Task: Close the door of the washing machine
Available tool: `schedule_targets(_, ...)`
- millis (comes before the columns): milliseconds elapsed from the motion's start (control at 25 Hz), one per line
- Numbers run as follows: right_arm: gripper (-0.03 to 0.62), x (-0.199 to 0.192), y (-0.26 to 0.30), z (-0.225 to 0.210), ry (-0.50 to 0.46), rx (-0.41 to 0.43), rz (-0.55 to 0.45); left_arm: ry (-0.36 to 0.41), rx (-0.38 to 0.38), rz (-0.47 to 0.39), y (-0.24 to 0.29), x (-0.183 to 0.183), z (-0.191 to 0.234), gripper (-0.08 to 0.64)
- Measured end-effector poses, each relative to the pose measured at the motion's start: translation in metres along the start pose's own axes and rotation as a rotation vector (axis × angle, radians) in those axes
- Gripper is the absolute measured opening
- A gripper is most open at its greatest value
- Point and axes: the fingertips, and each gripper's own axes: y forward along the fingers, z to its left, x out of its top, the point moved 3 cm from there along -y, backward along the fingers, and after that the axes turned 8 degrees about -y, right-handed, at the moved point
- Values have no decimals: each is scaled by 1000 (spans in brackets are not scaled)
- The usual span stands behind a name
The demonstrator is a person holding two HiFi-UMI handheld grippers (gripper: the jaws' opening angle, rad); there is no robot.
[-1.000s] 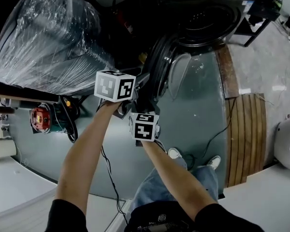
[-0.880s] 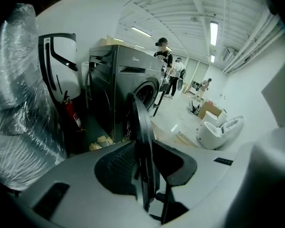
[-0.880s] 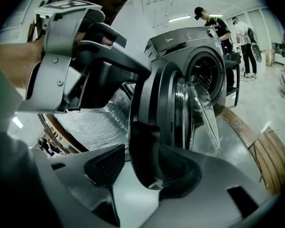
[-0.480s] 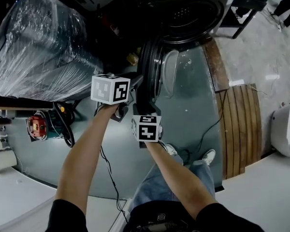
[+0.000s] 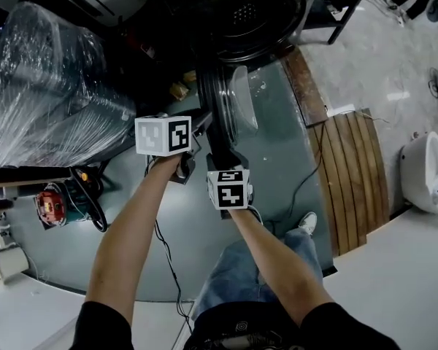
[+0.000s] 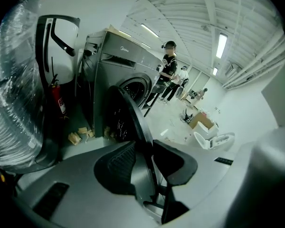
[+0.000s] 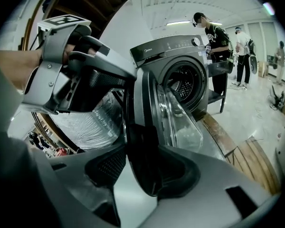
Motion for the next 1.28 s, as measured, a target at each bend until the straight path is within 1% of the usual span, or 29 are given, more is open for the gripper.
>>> schedule_targets(240,201,4,-18,-48,-42,-49,14,-40,-34,-9,27,4,-30,140)
schedule_targets(400,157,10,-30,-88,-69,-91,5,-62,-41,-24,51,11,-55,146)
schedule_targets(520,133,14,-40,-125,-80,-111,7,-108,-27,-56,70,16,-77,146)
schedule_targets(600,135,18,-45,-149,-90,-109,18,-142,-17,-74,83,21,-90,146)
schedule_targets(720,117,27,-50,-181,-122,-100,31,-197,-3,-97,101,32,-105,147)
schedule_targets(880,110,43,-51,-220,-208,-71,48,-260,31,-138,121,45,-121,147)
schedule_targets(1000,104,54,-48,-242,-270,-16,71,-307,54,-173,133,53,-129,147)
schedule_targets(1120,97,63,-45,-263,-352,34,90,-348,78,-201,145,61,-137,149)
schedule_targets(1280,86,75,-40,-286,-463,98,116,-382,105,-243,159,72,-144,150)
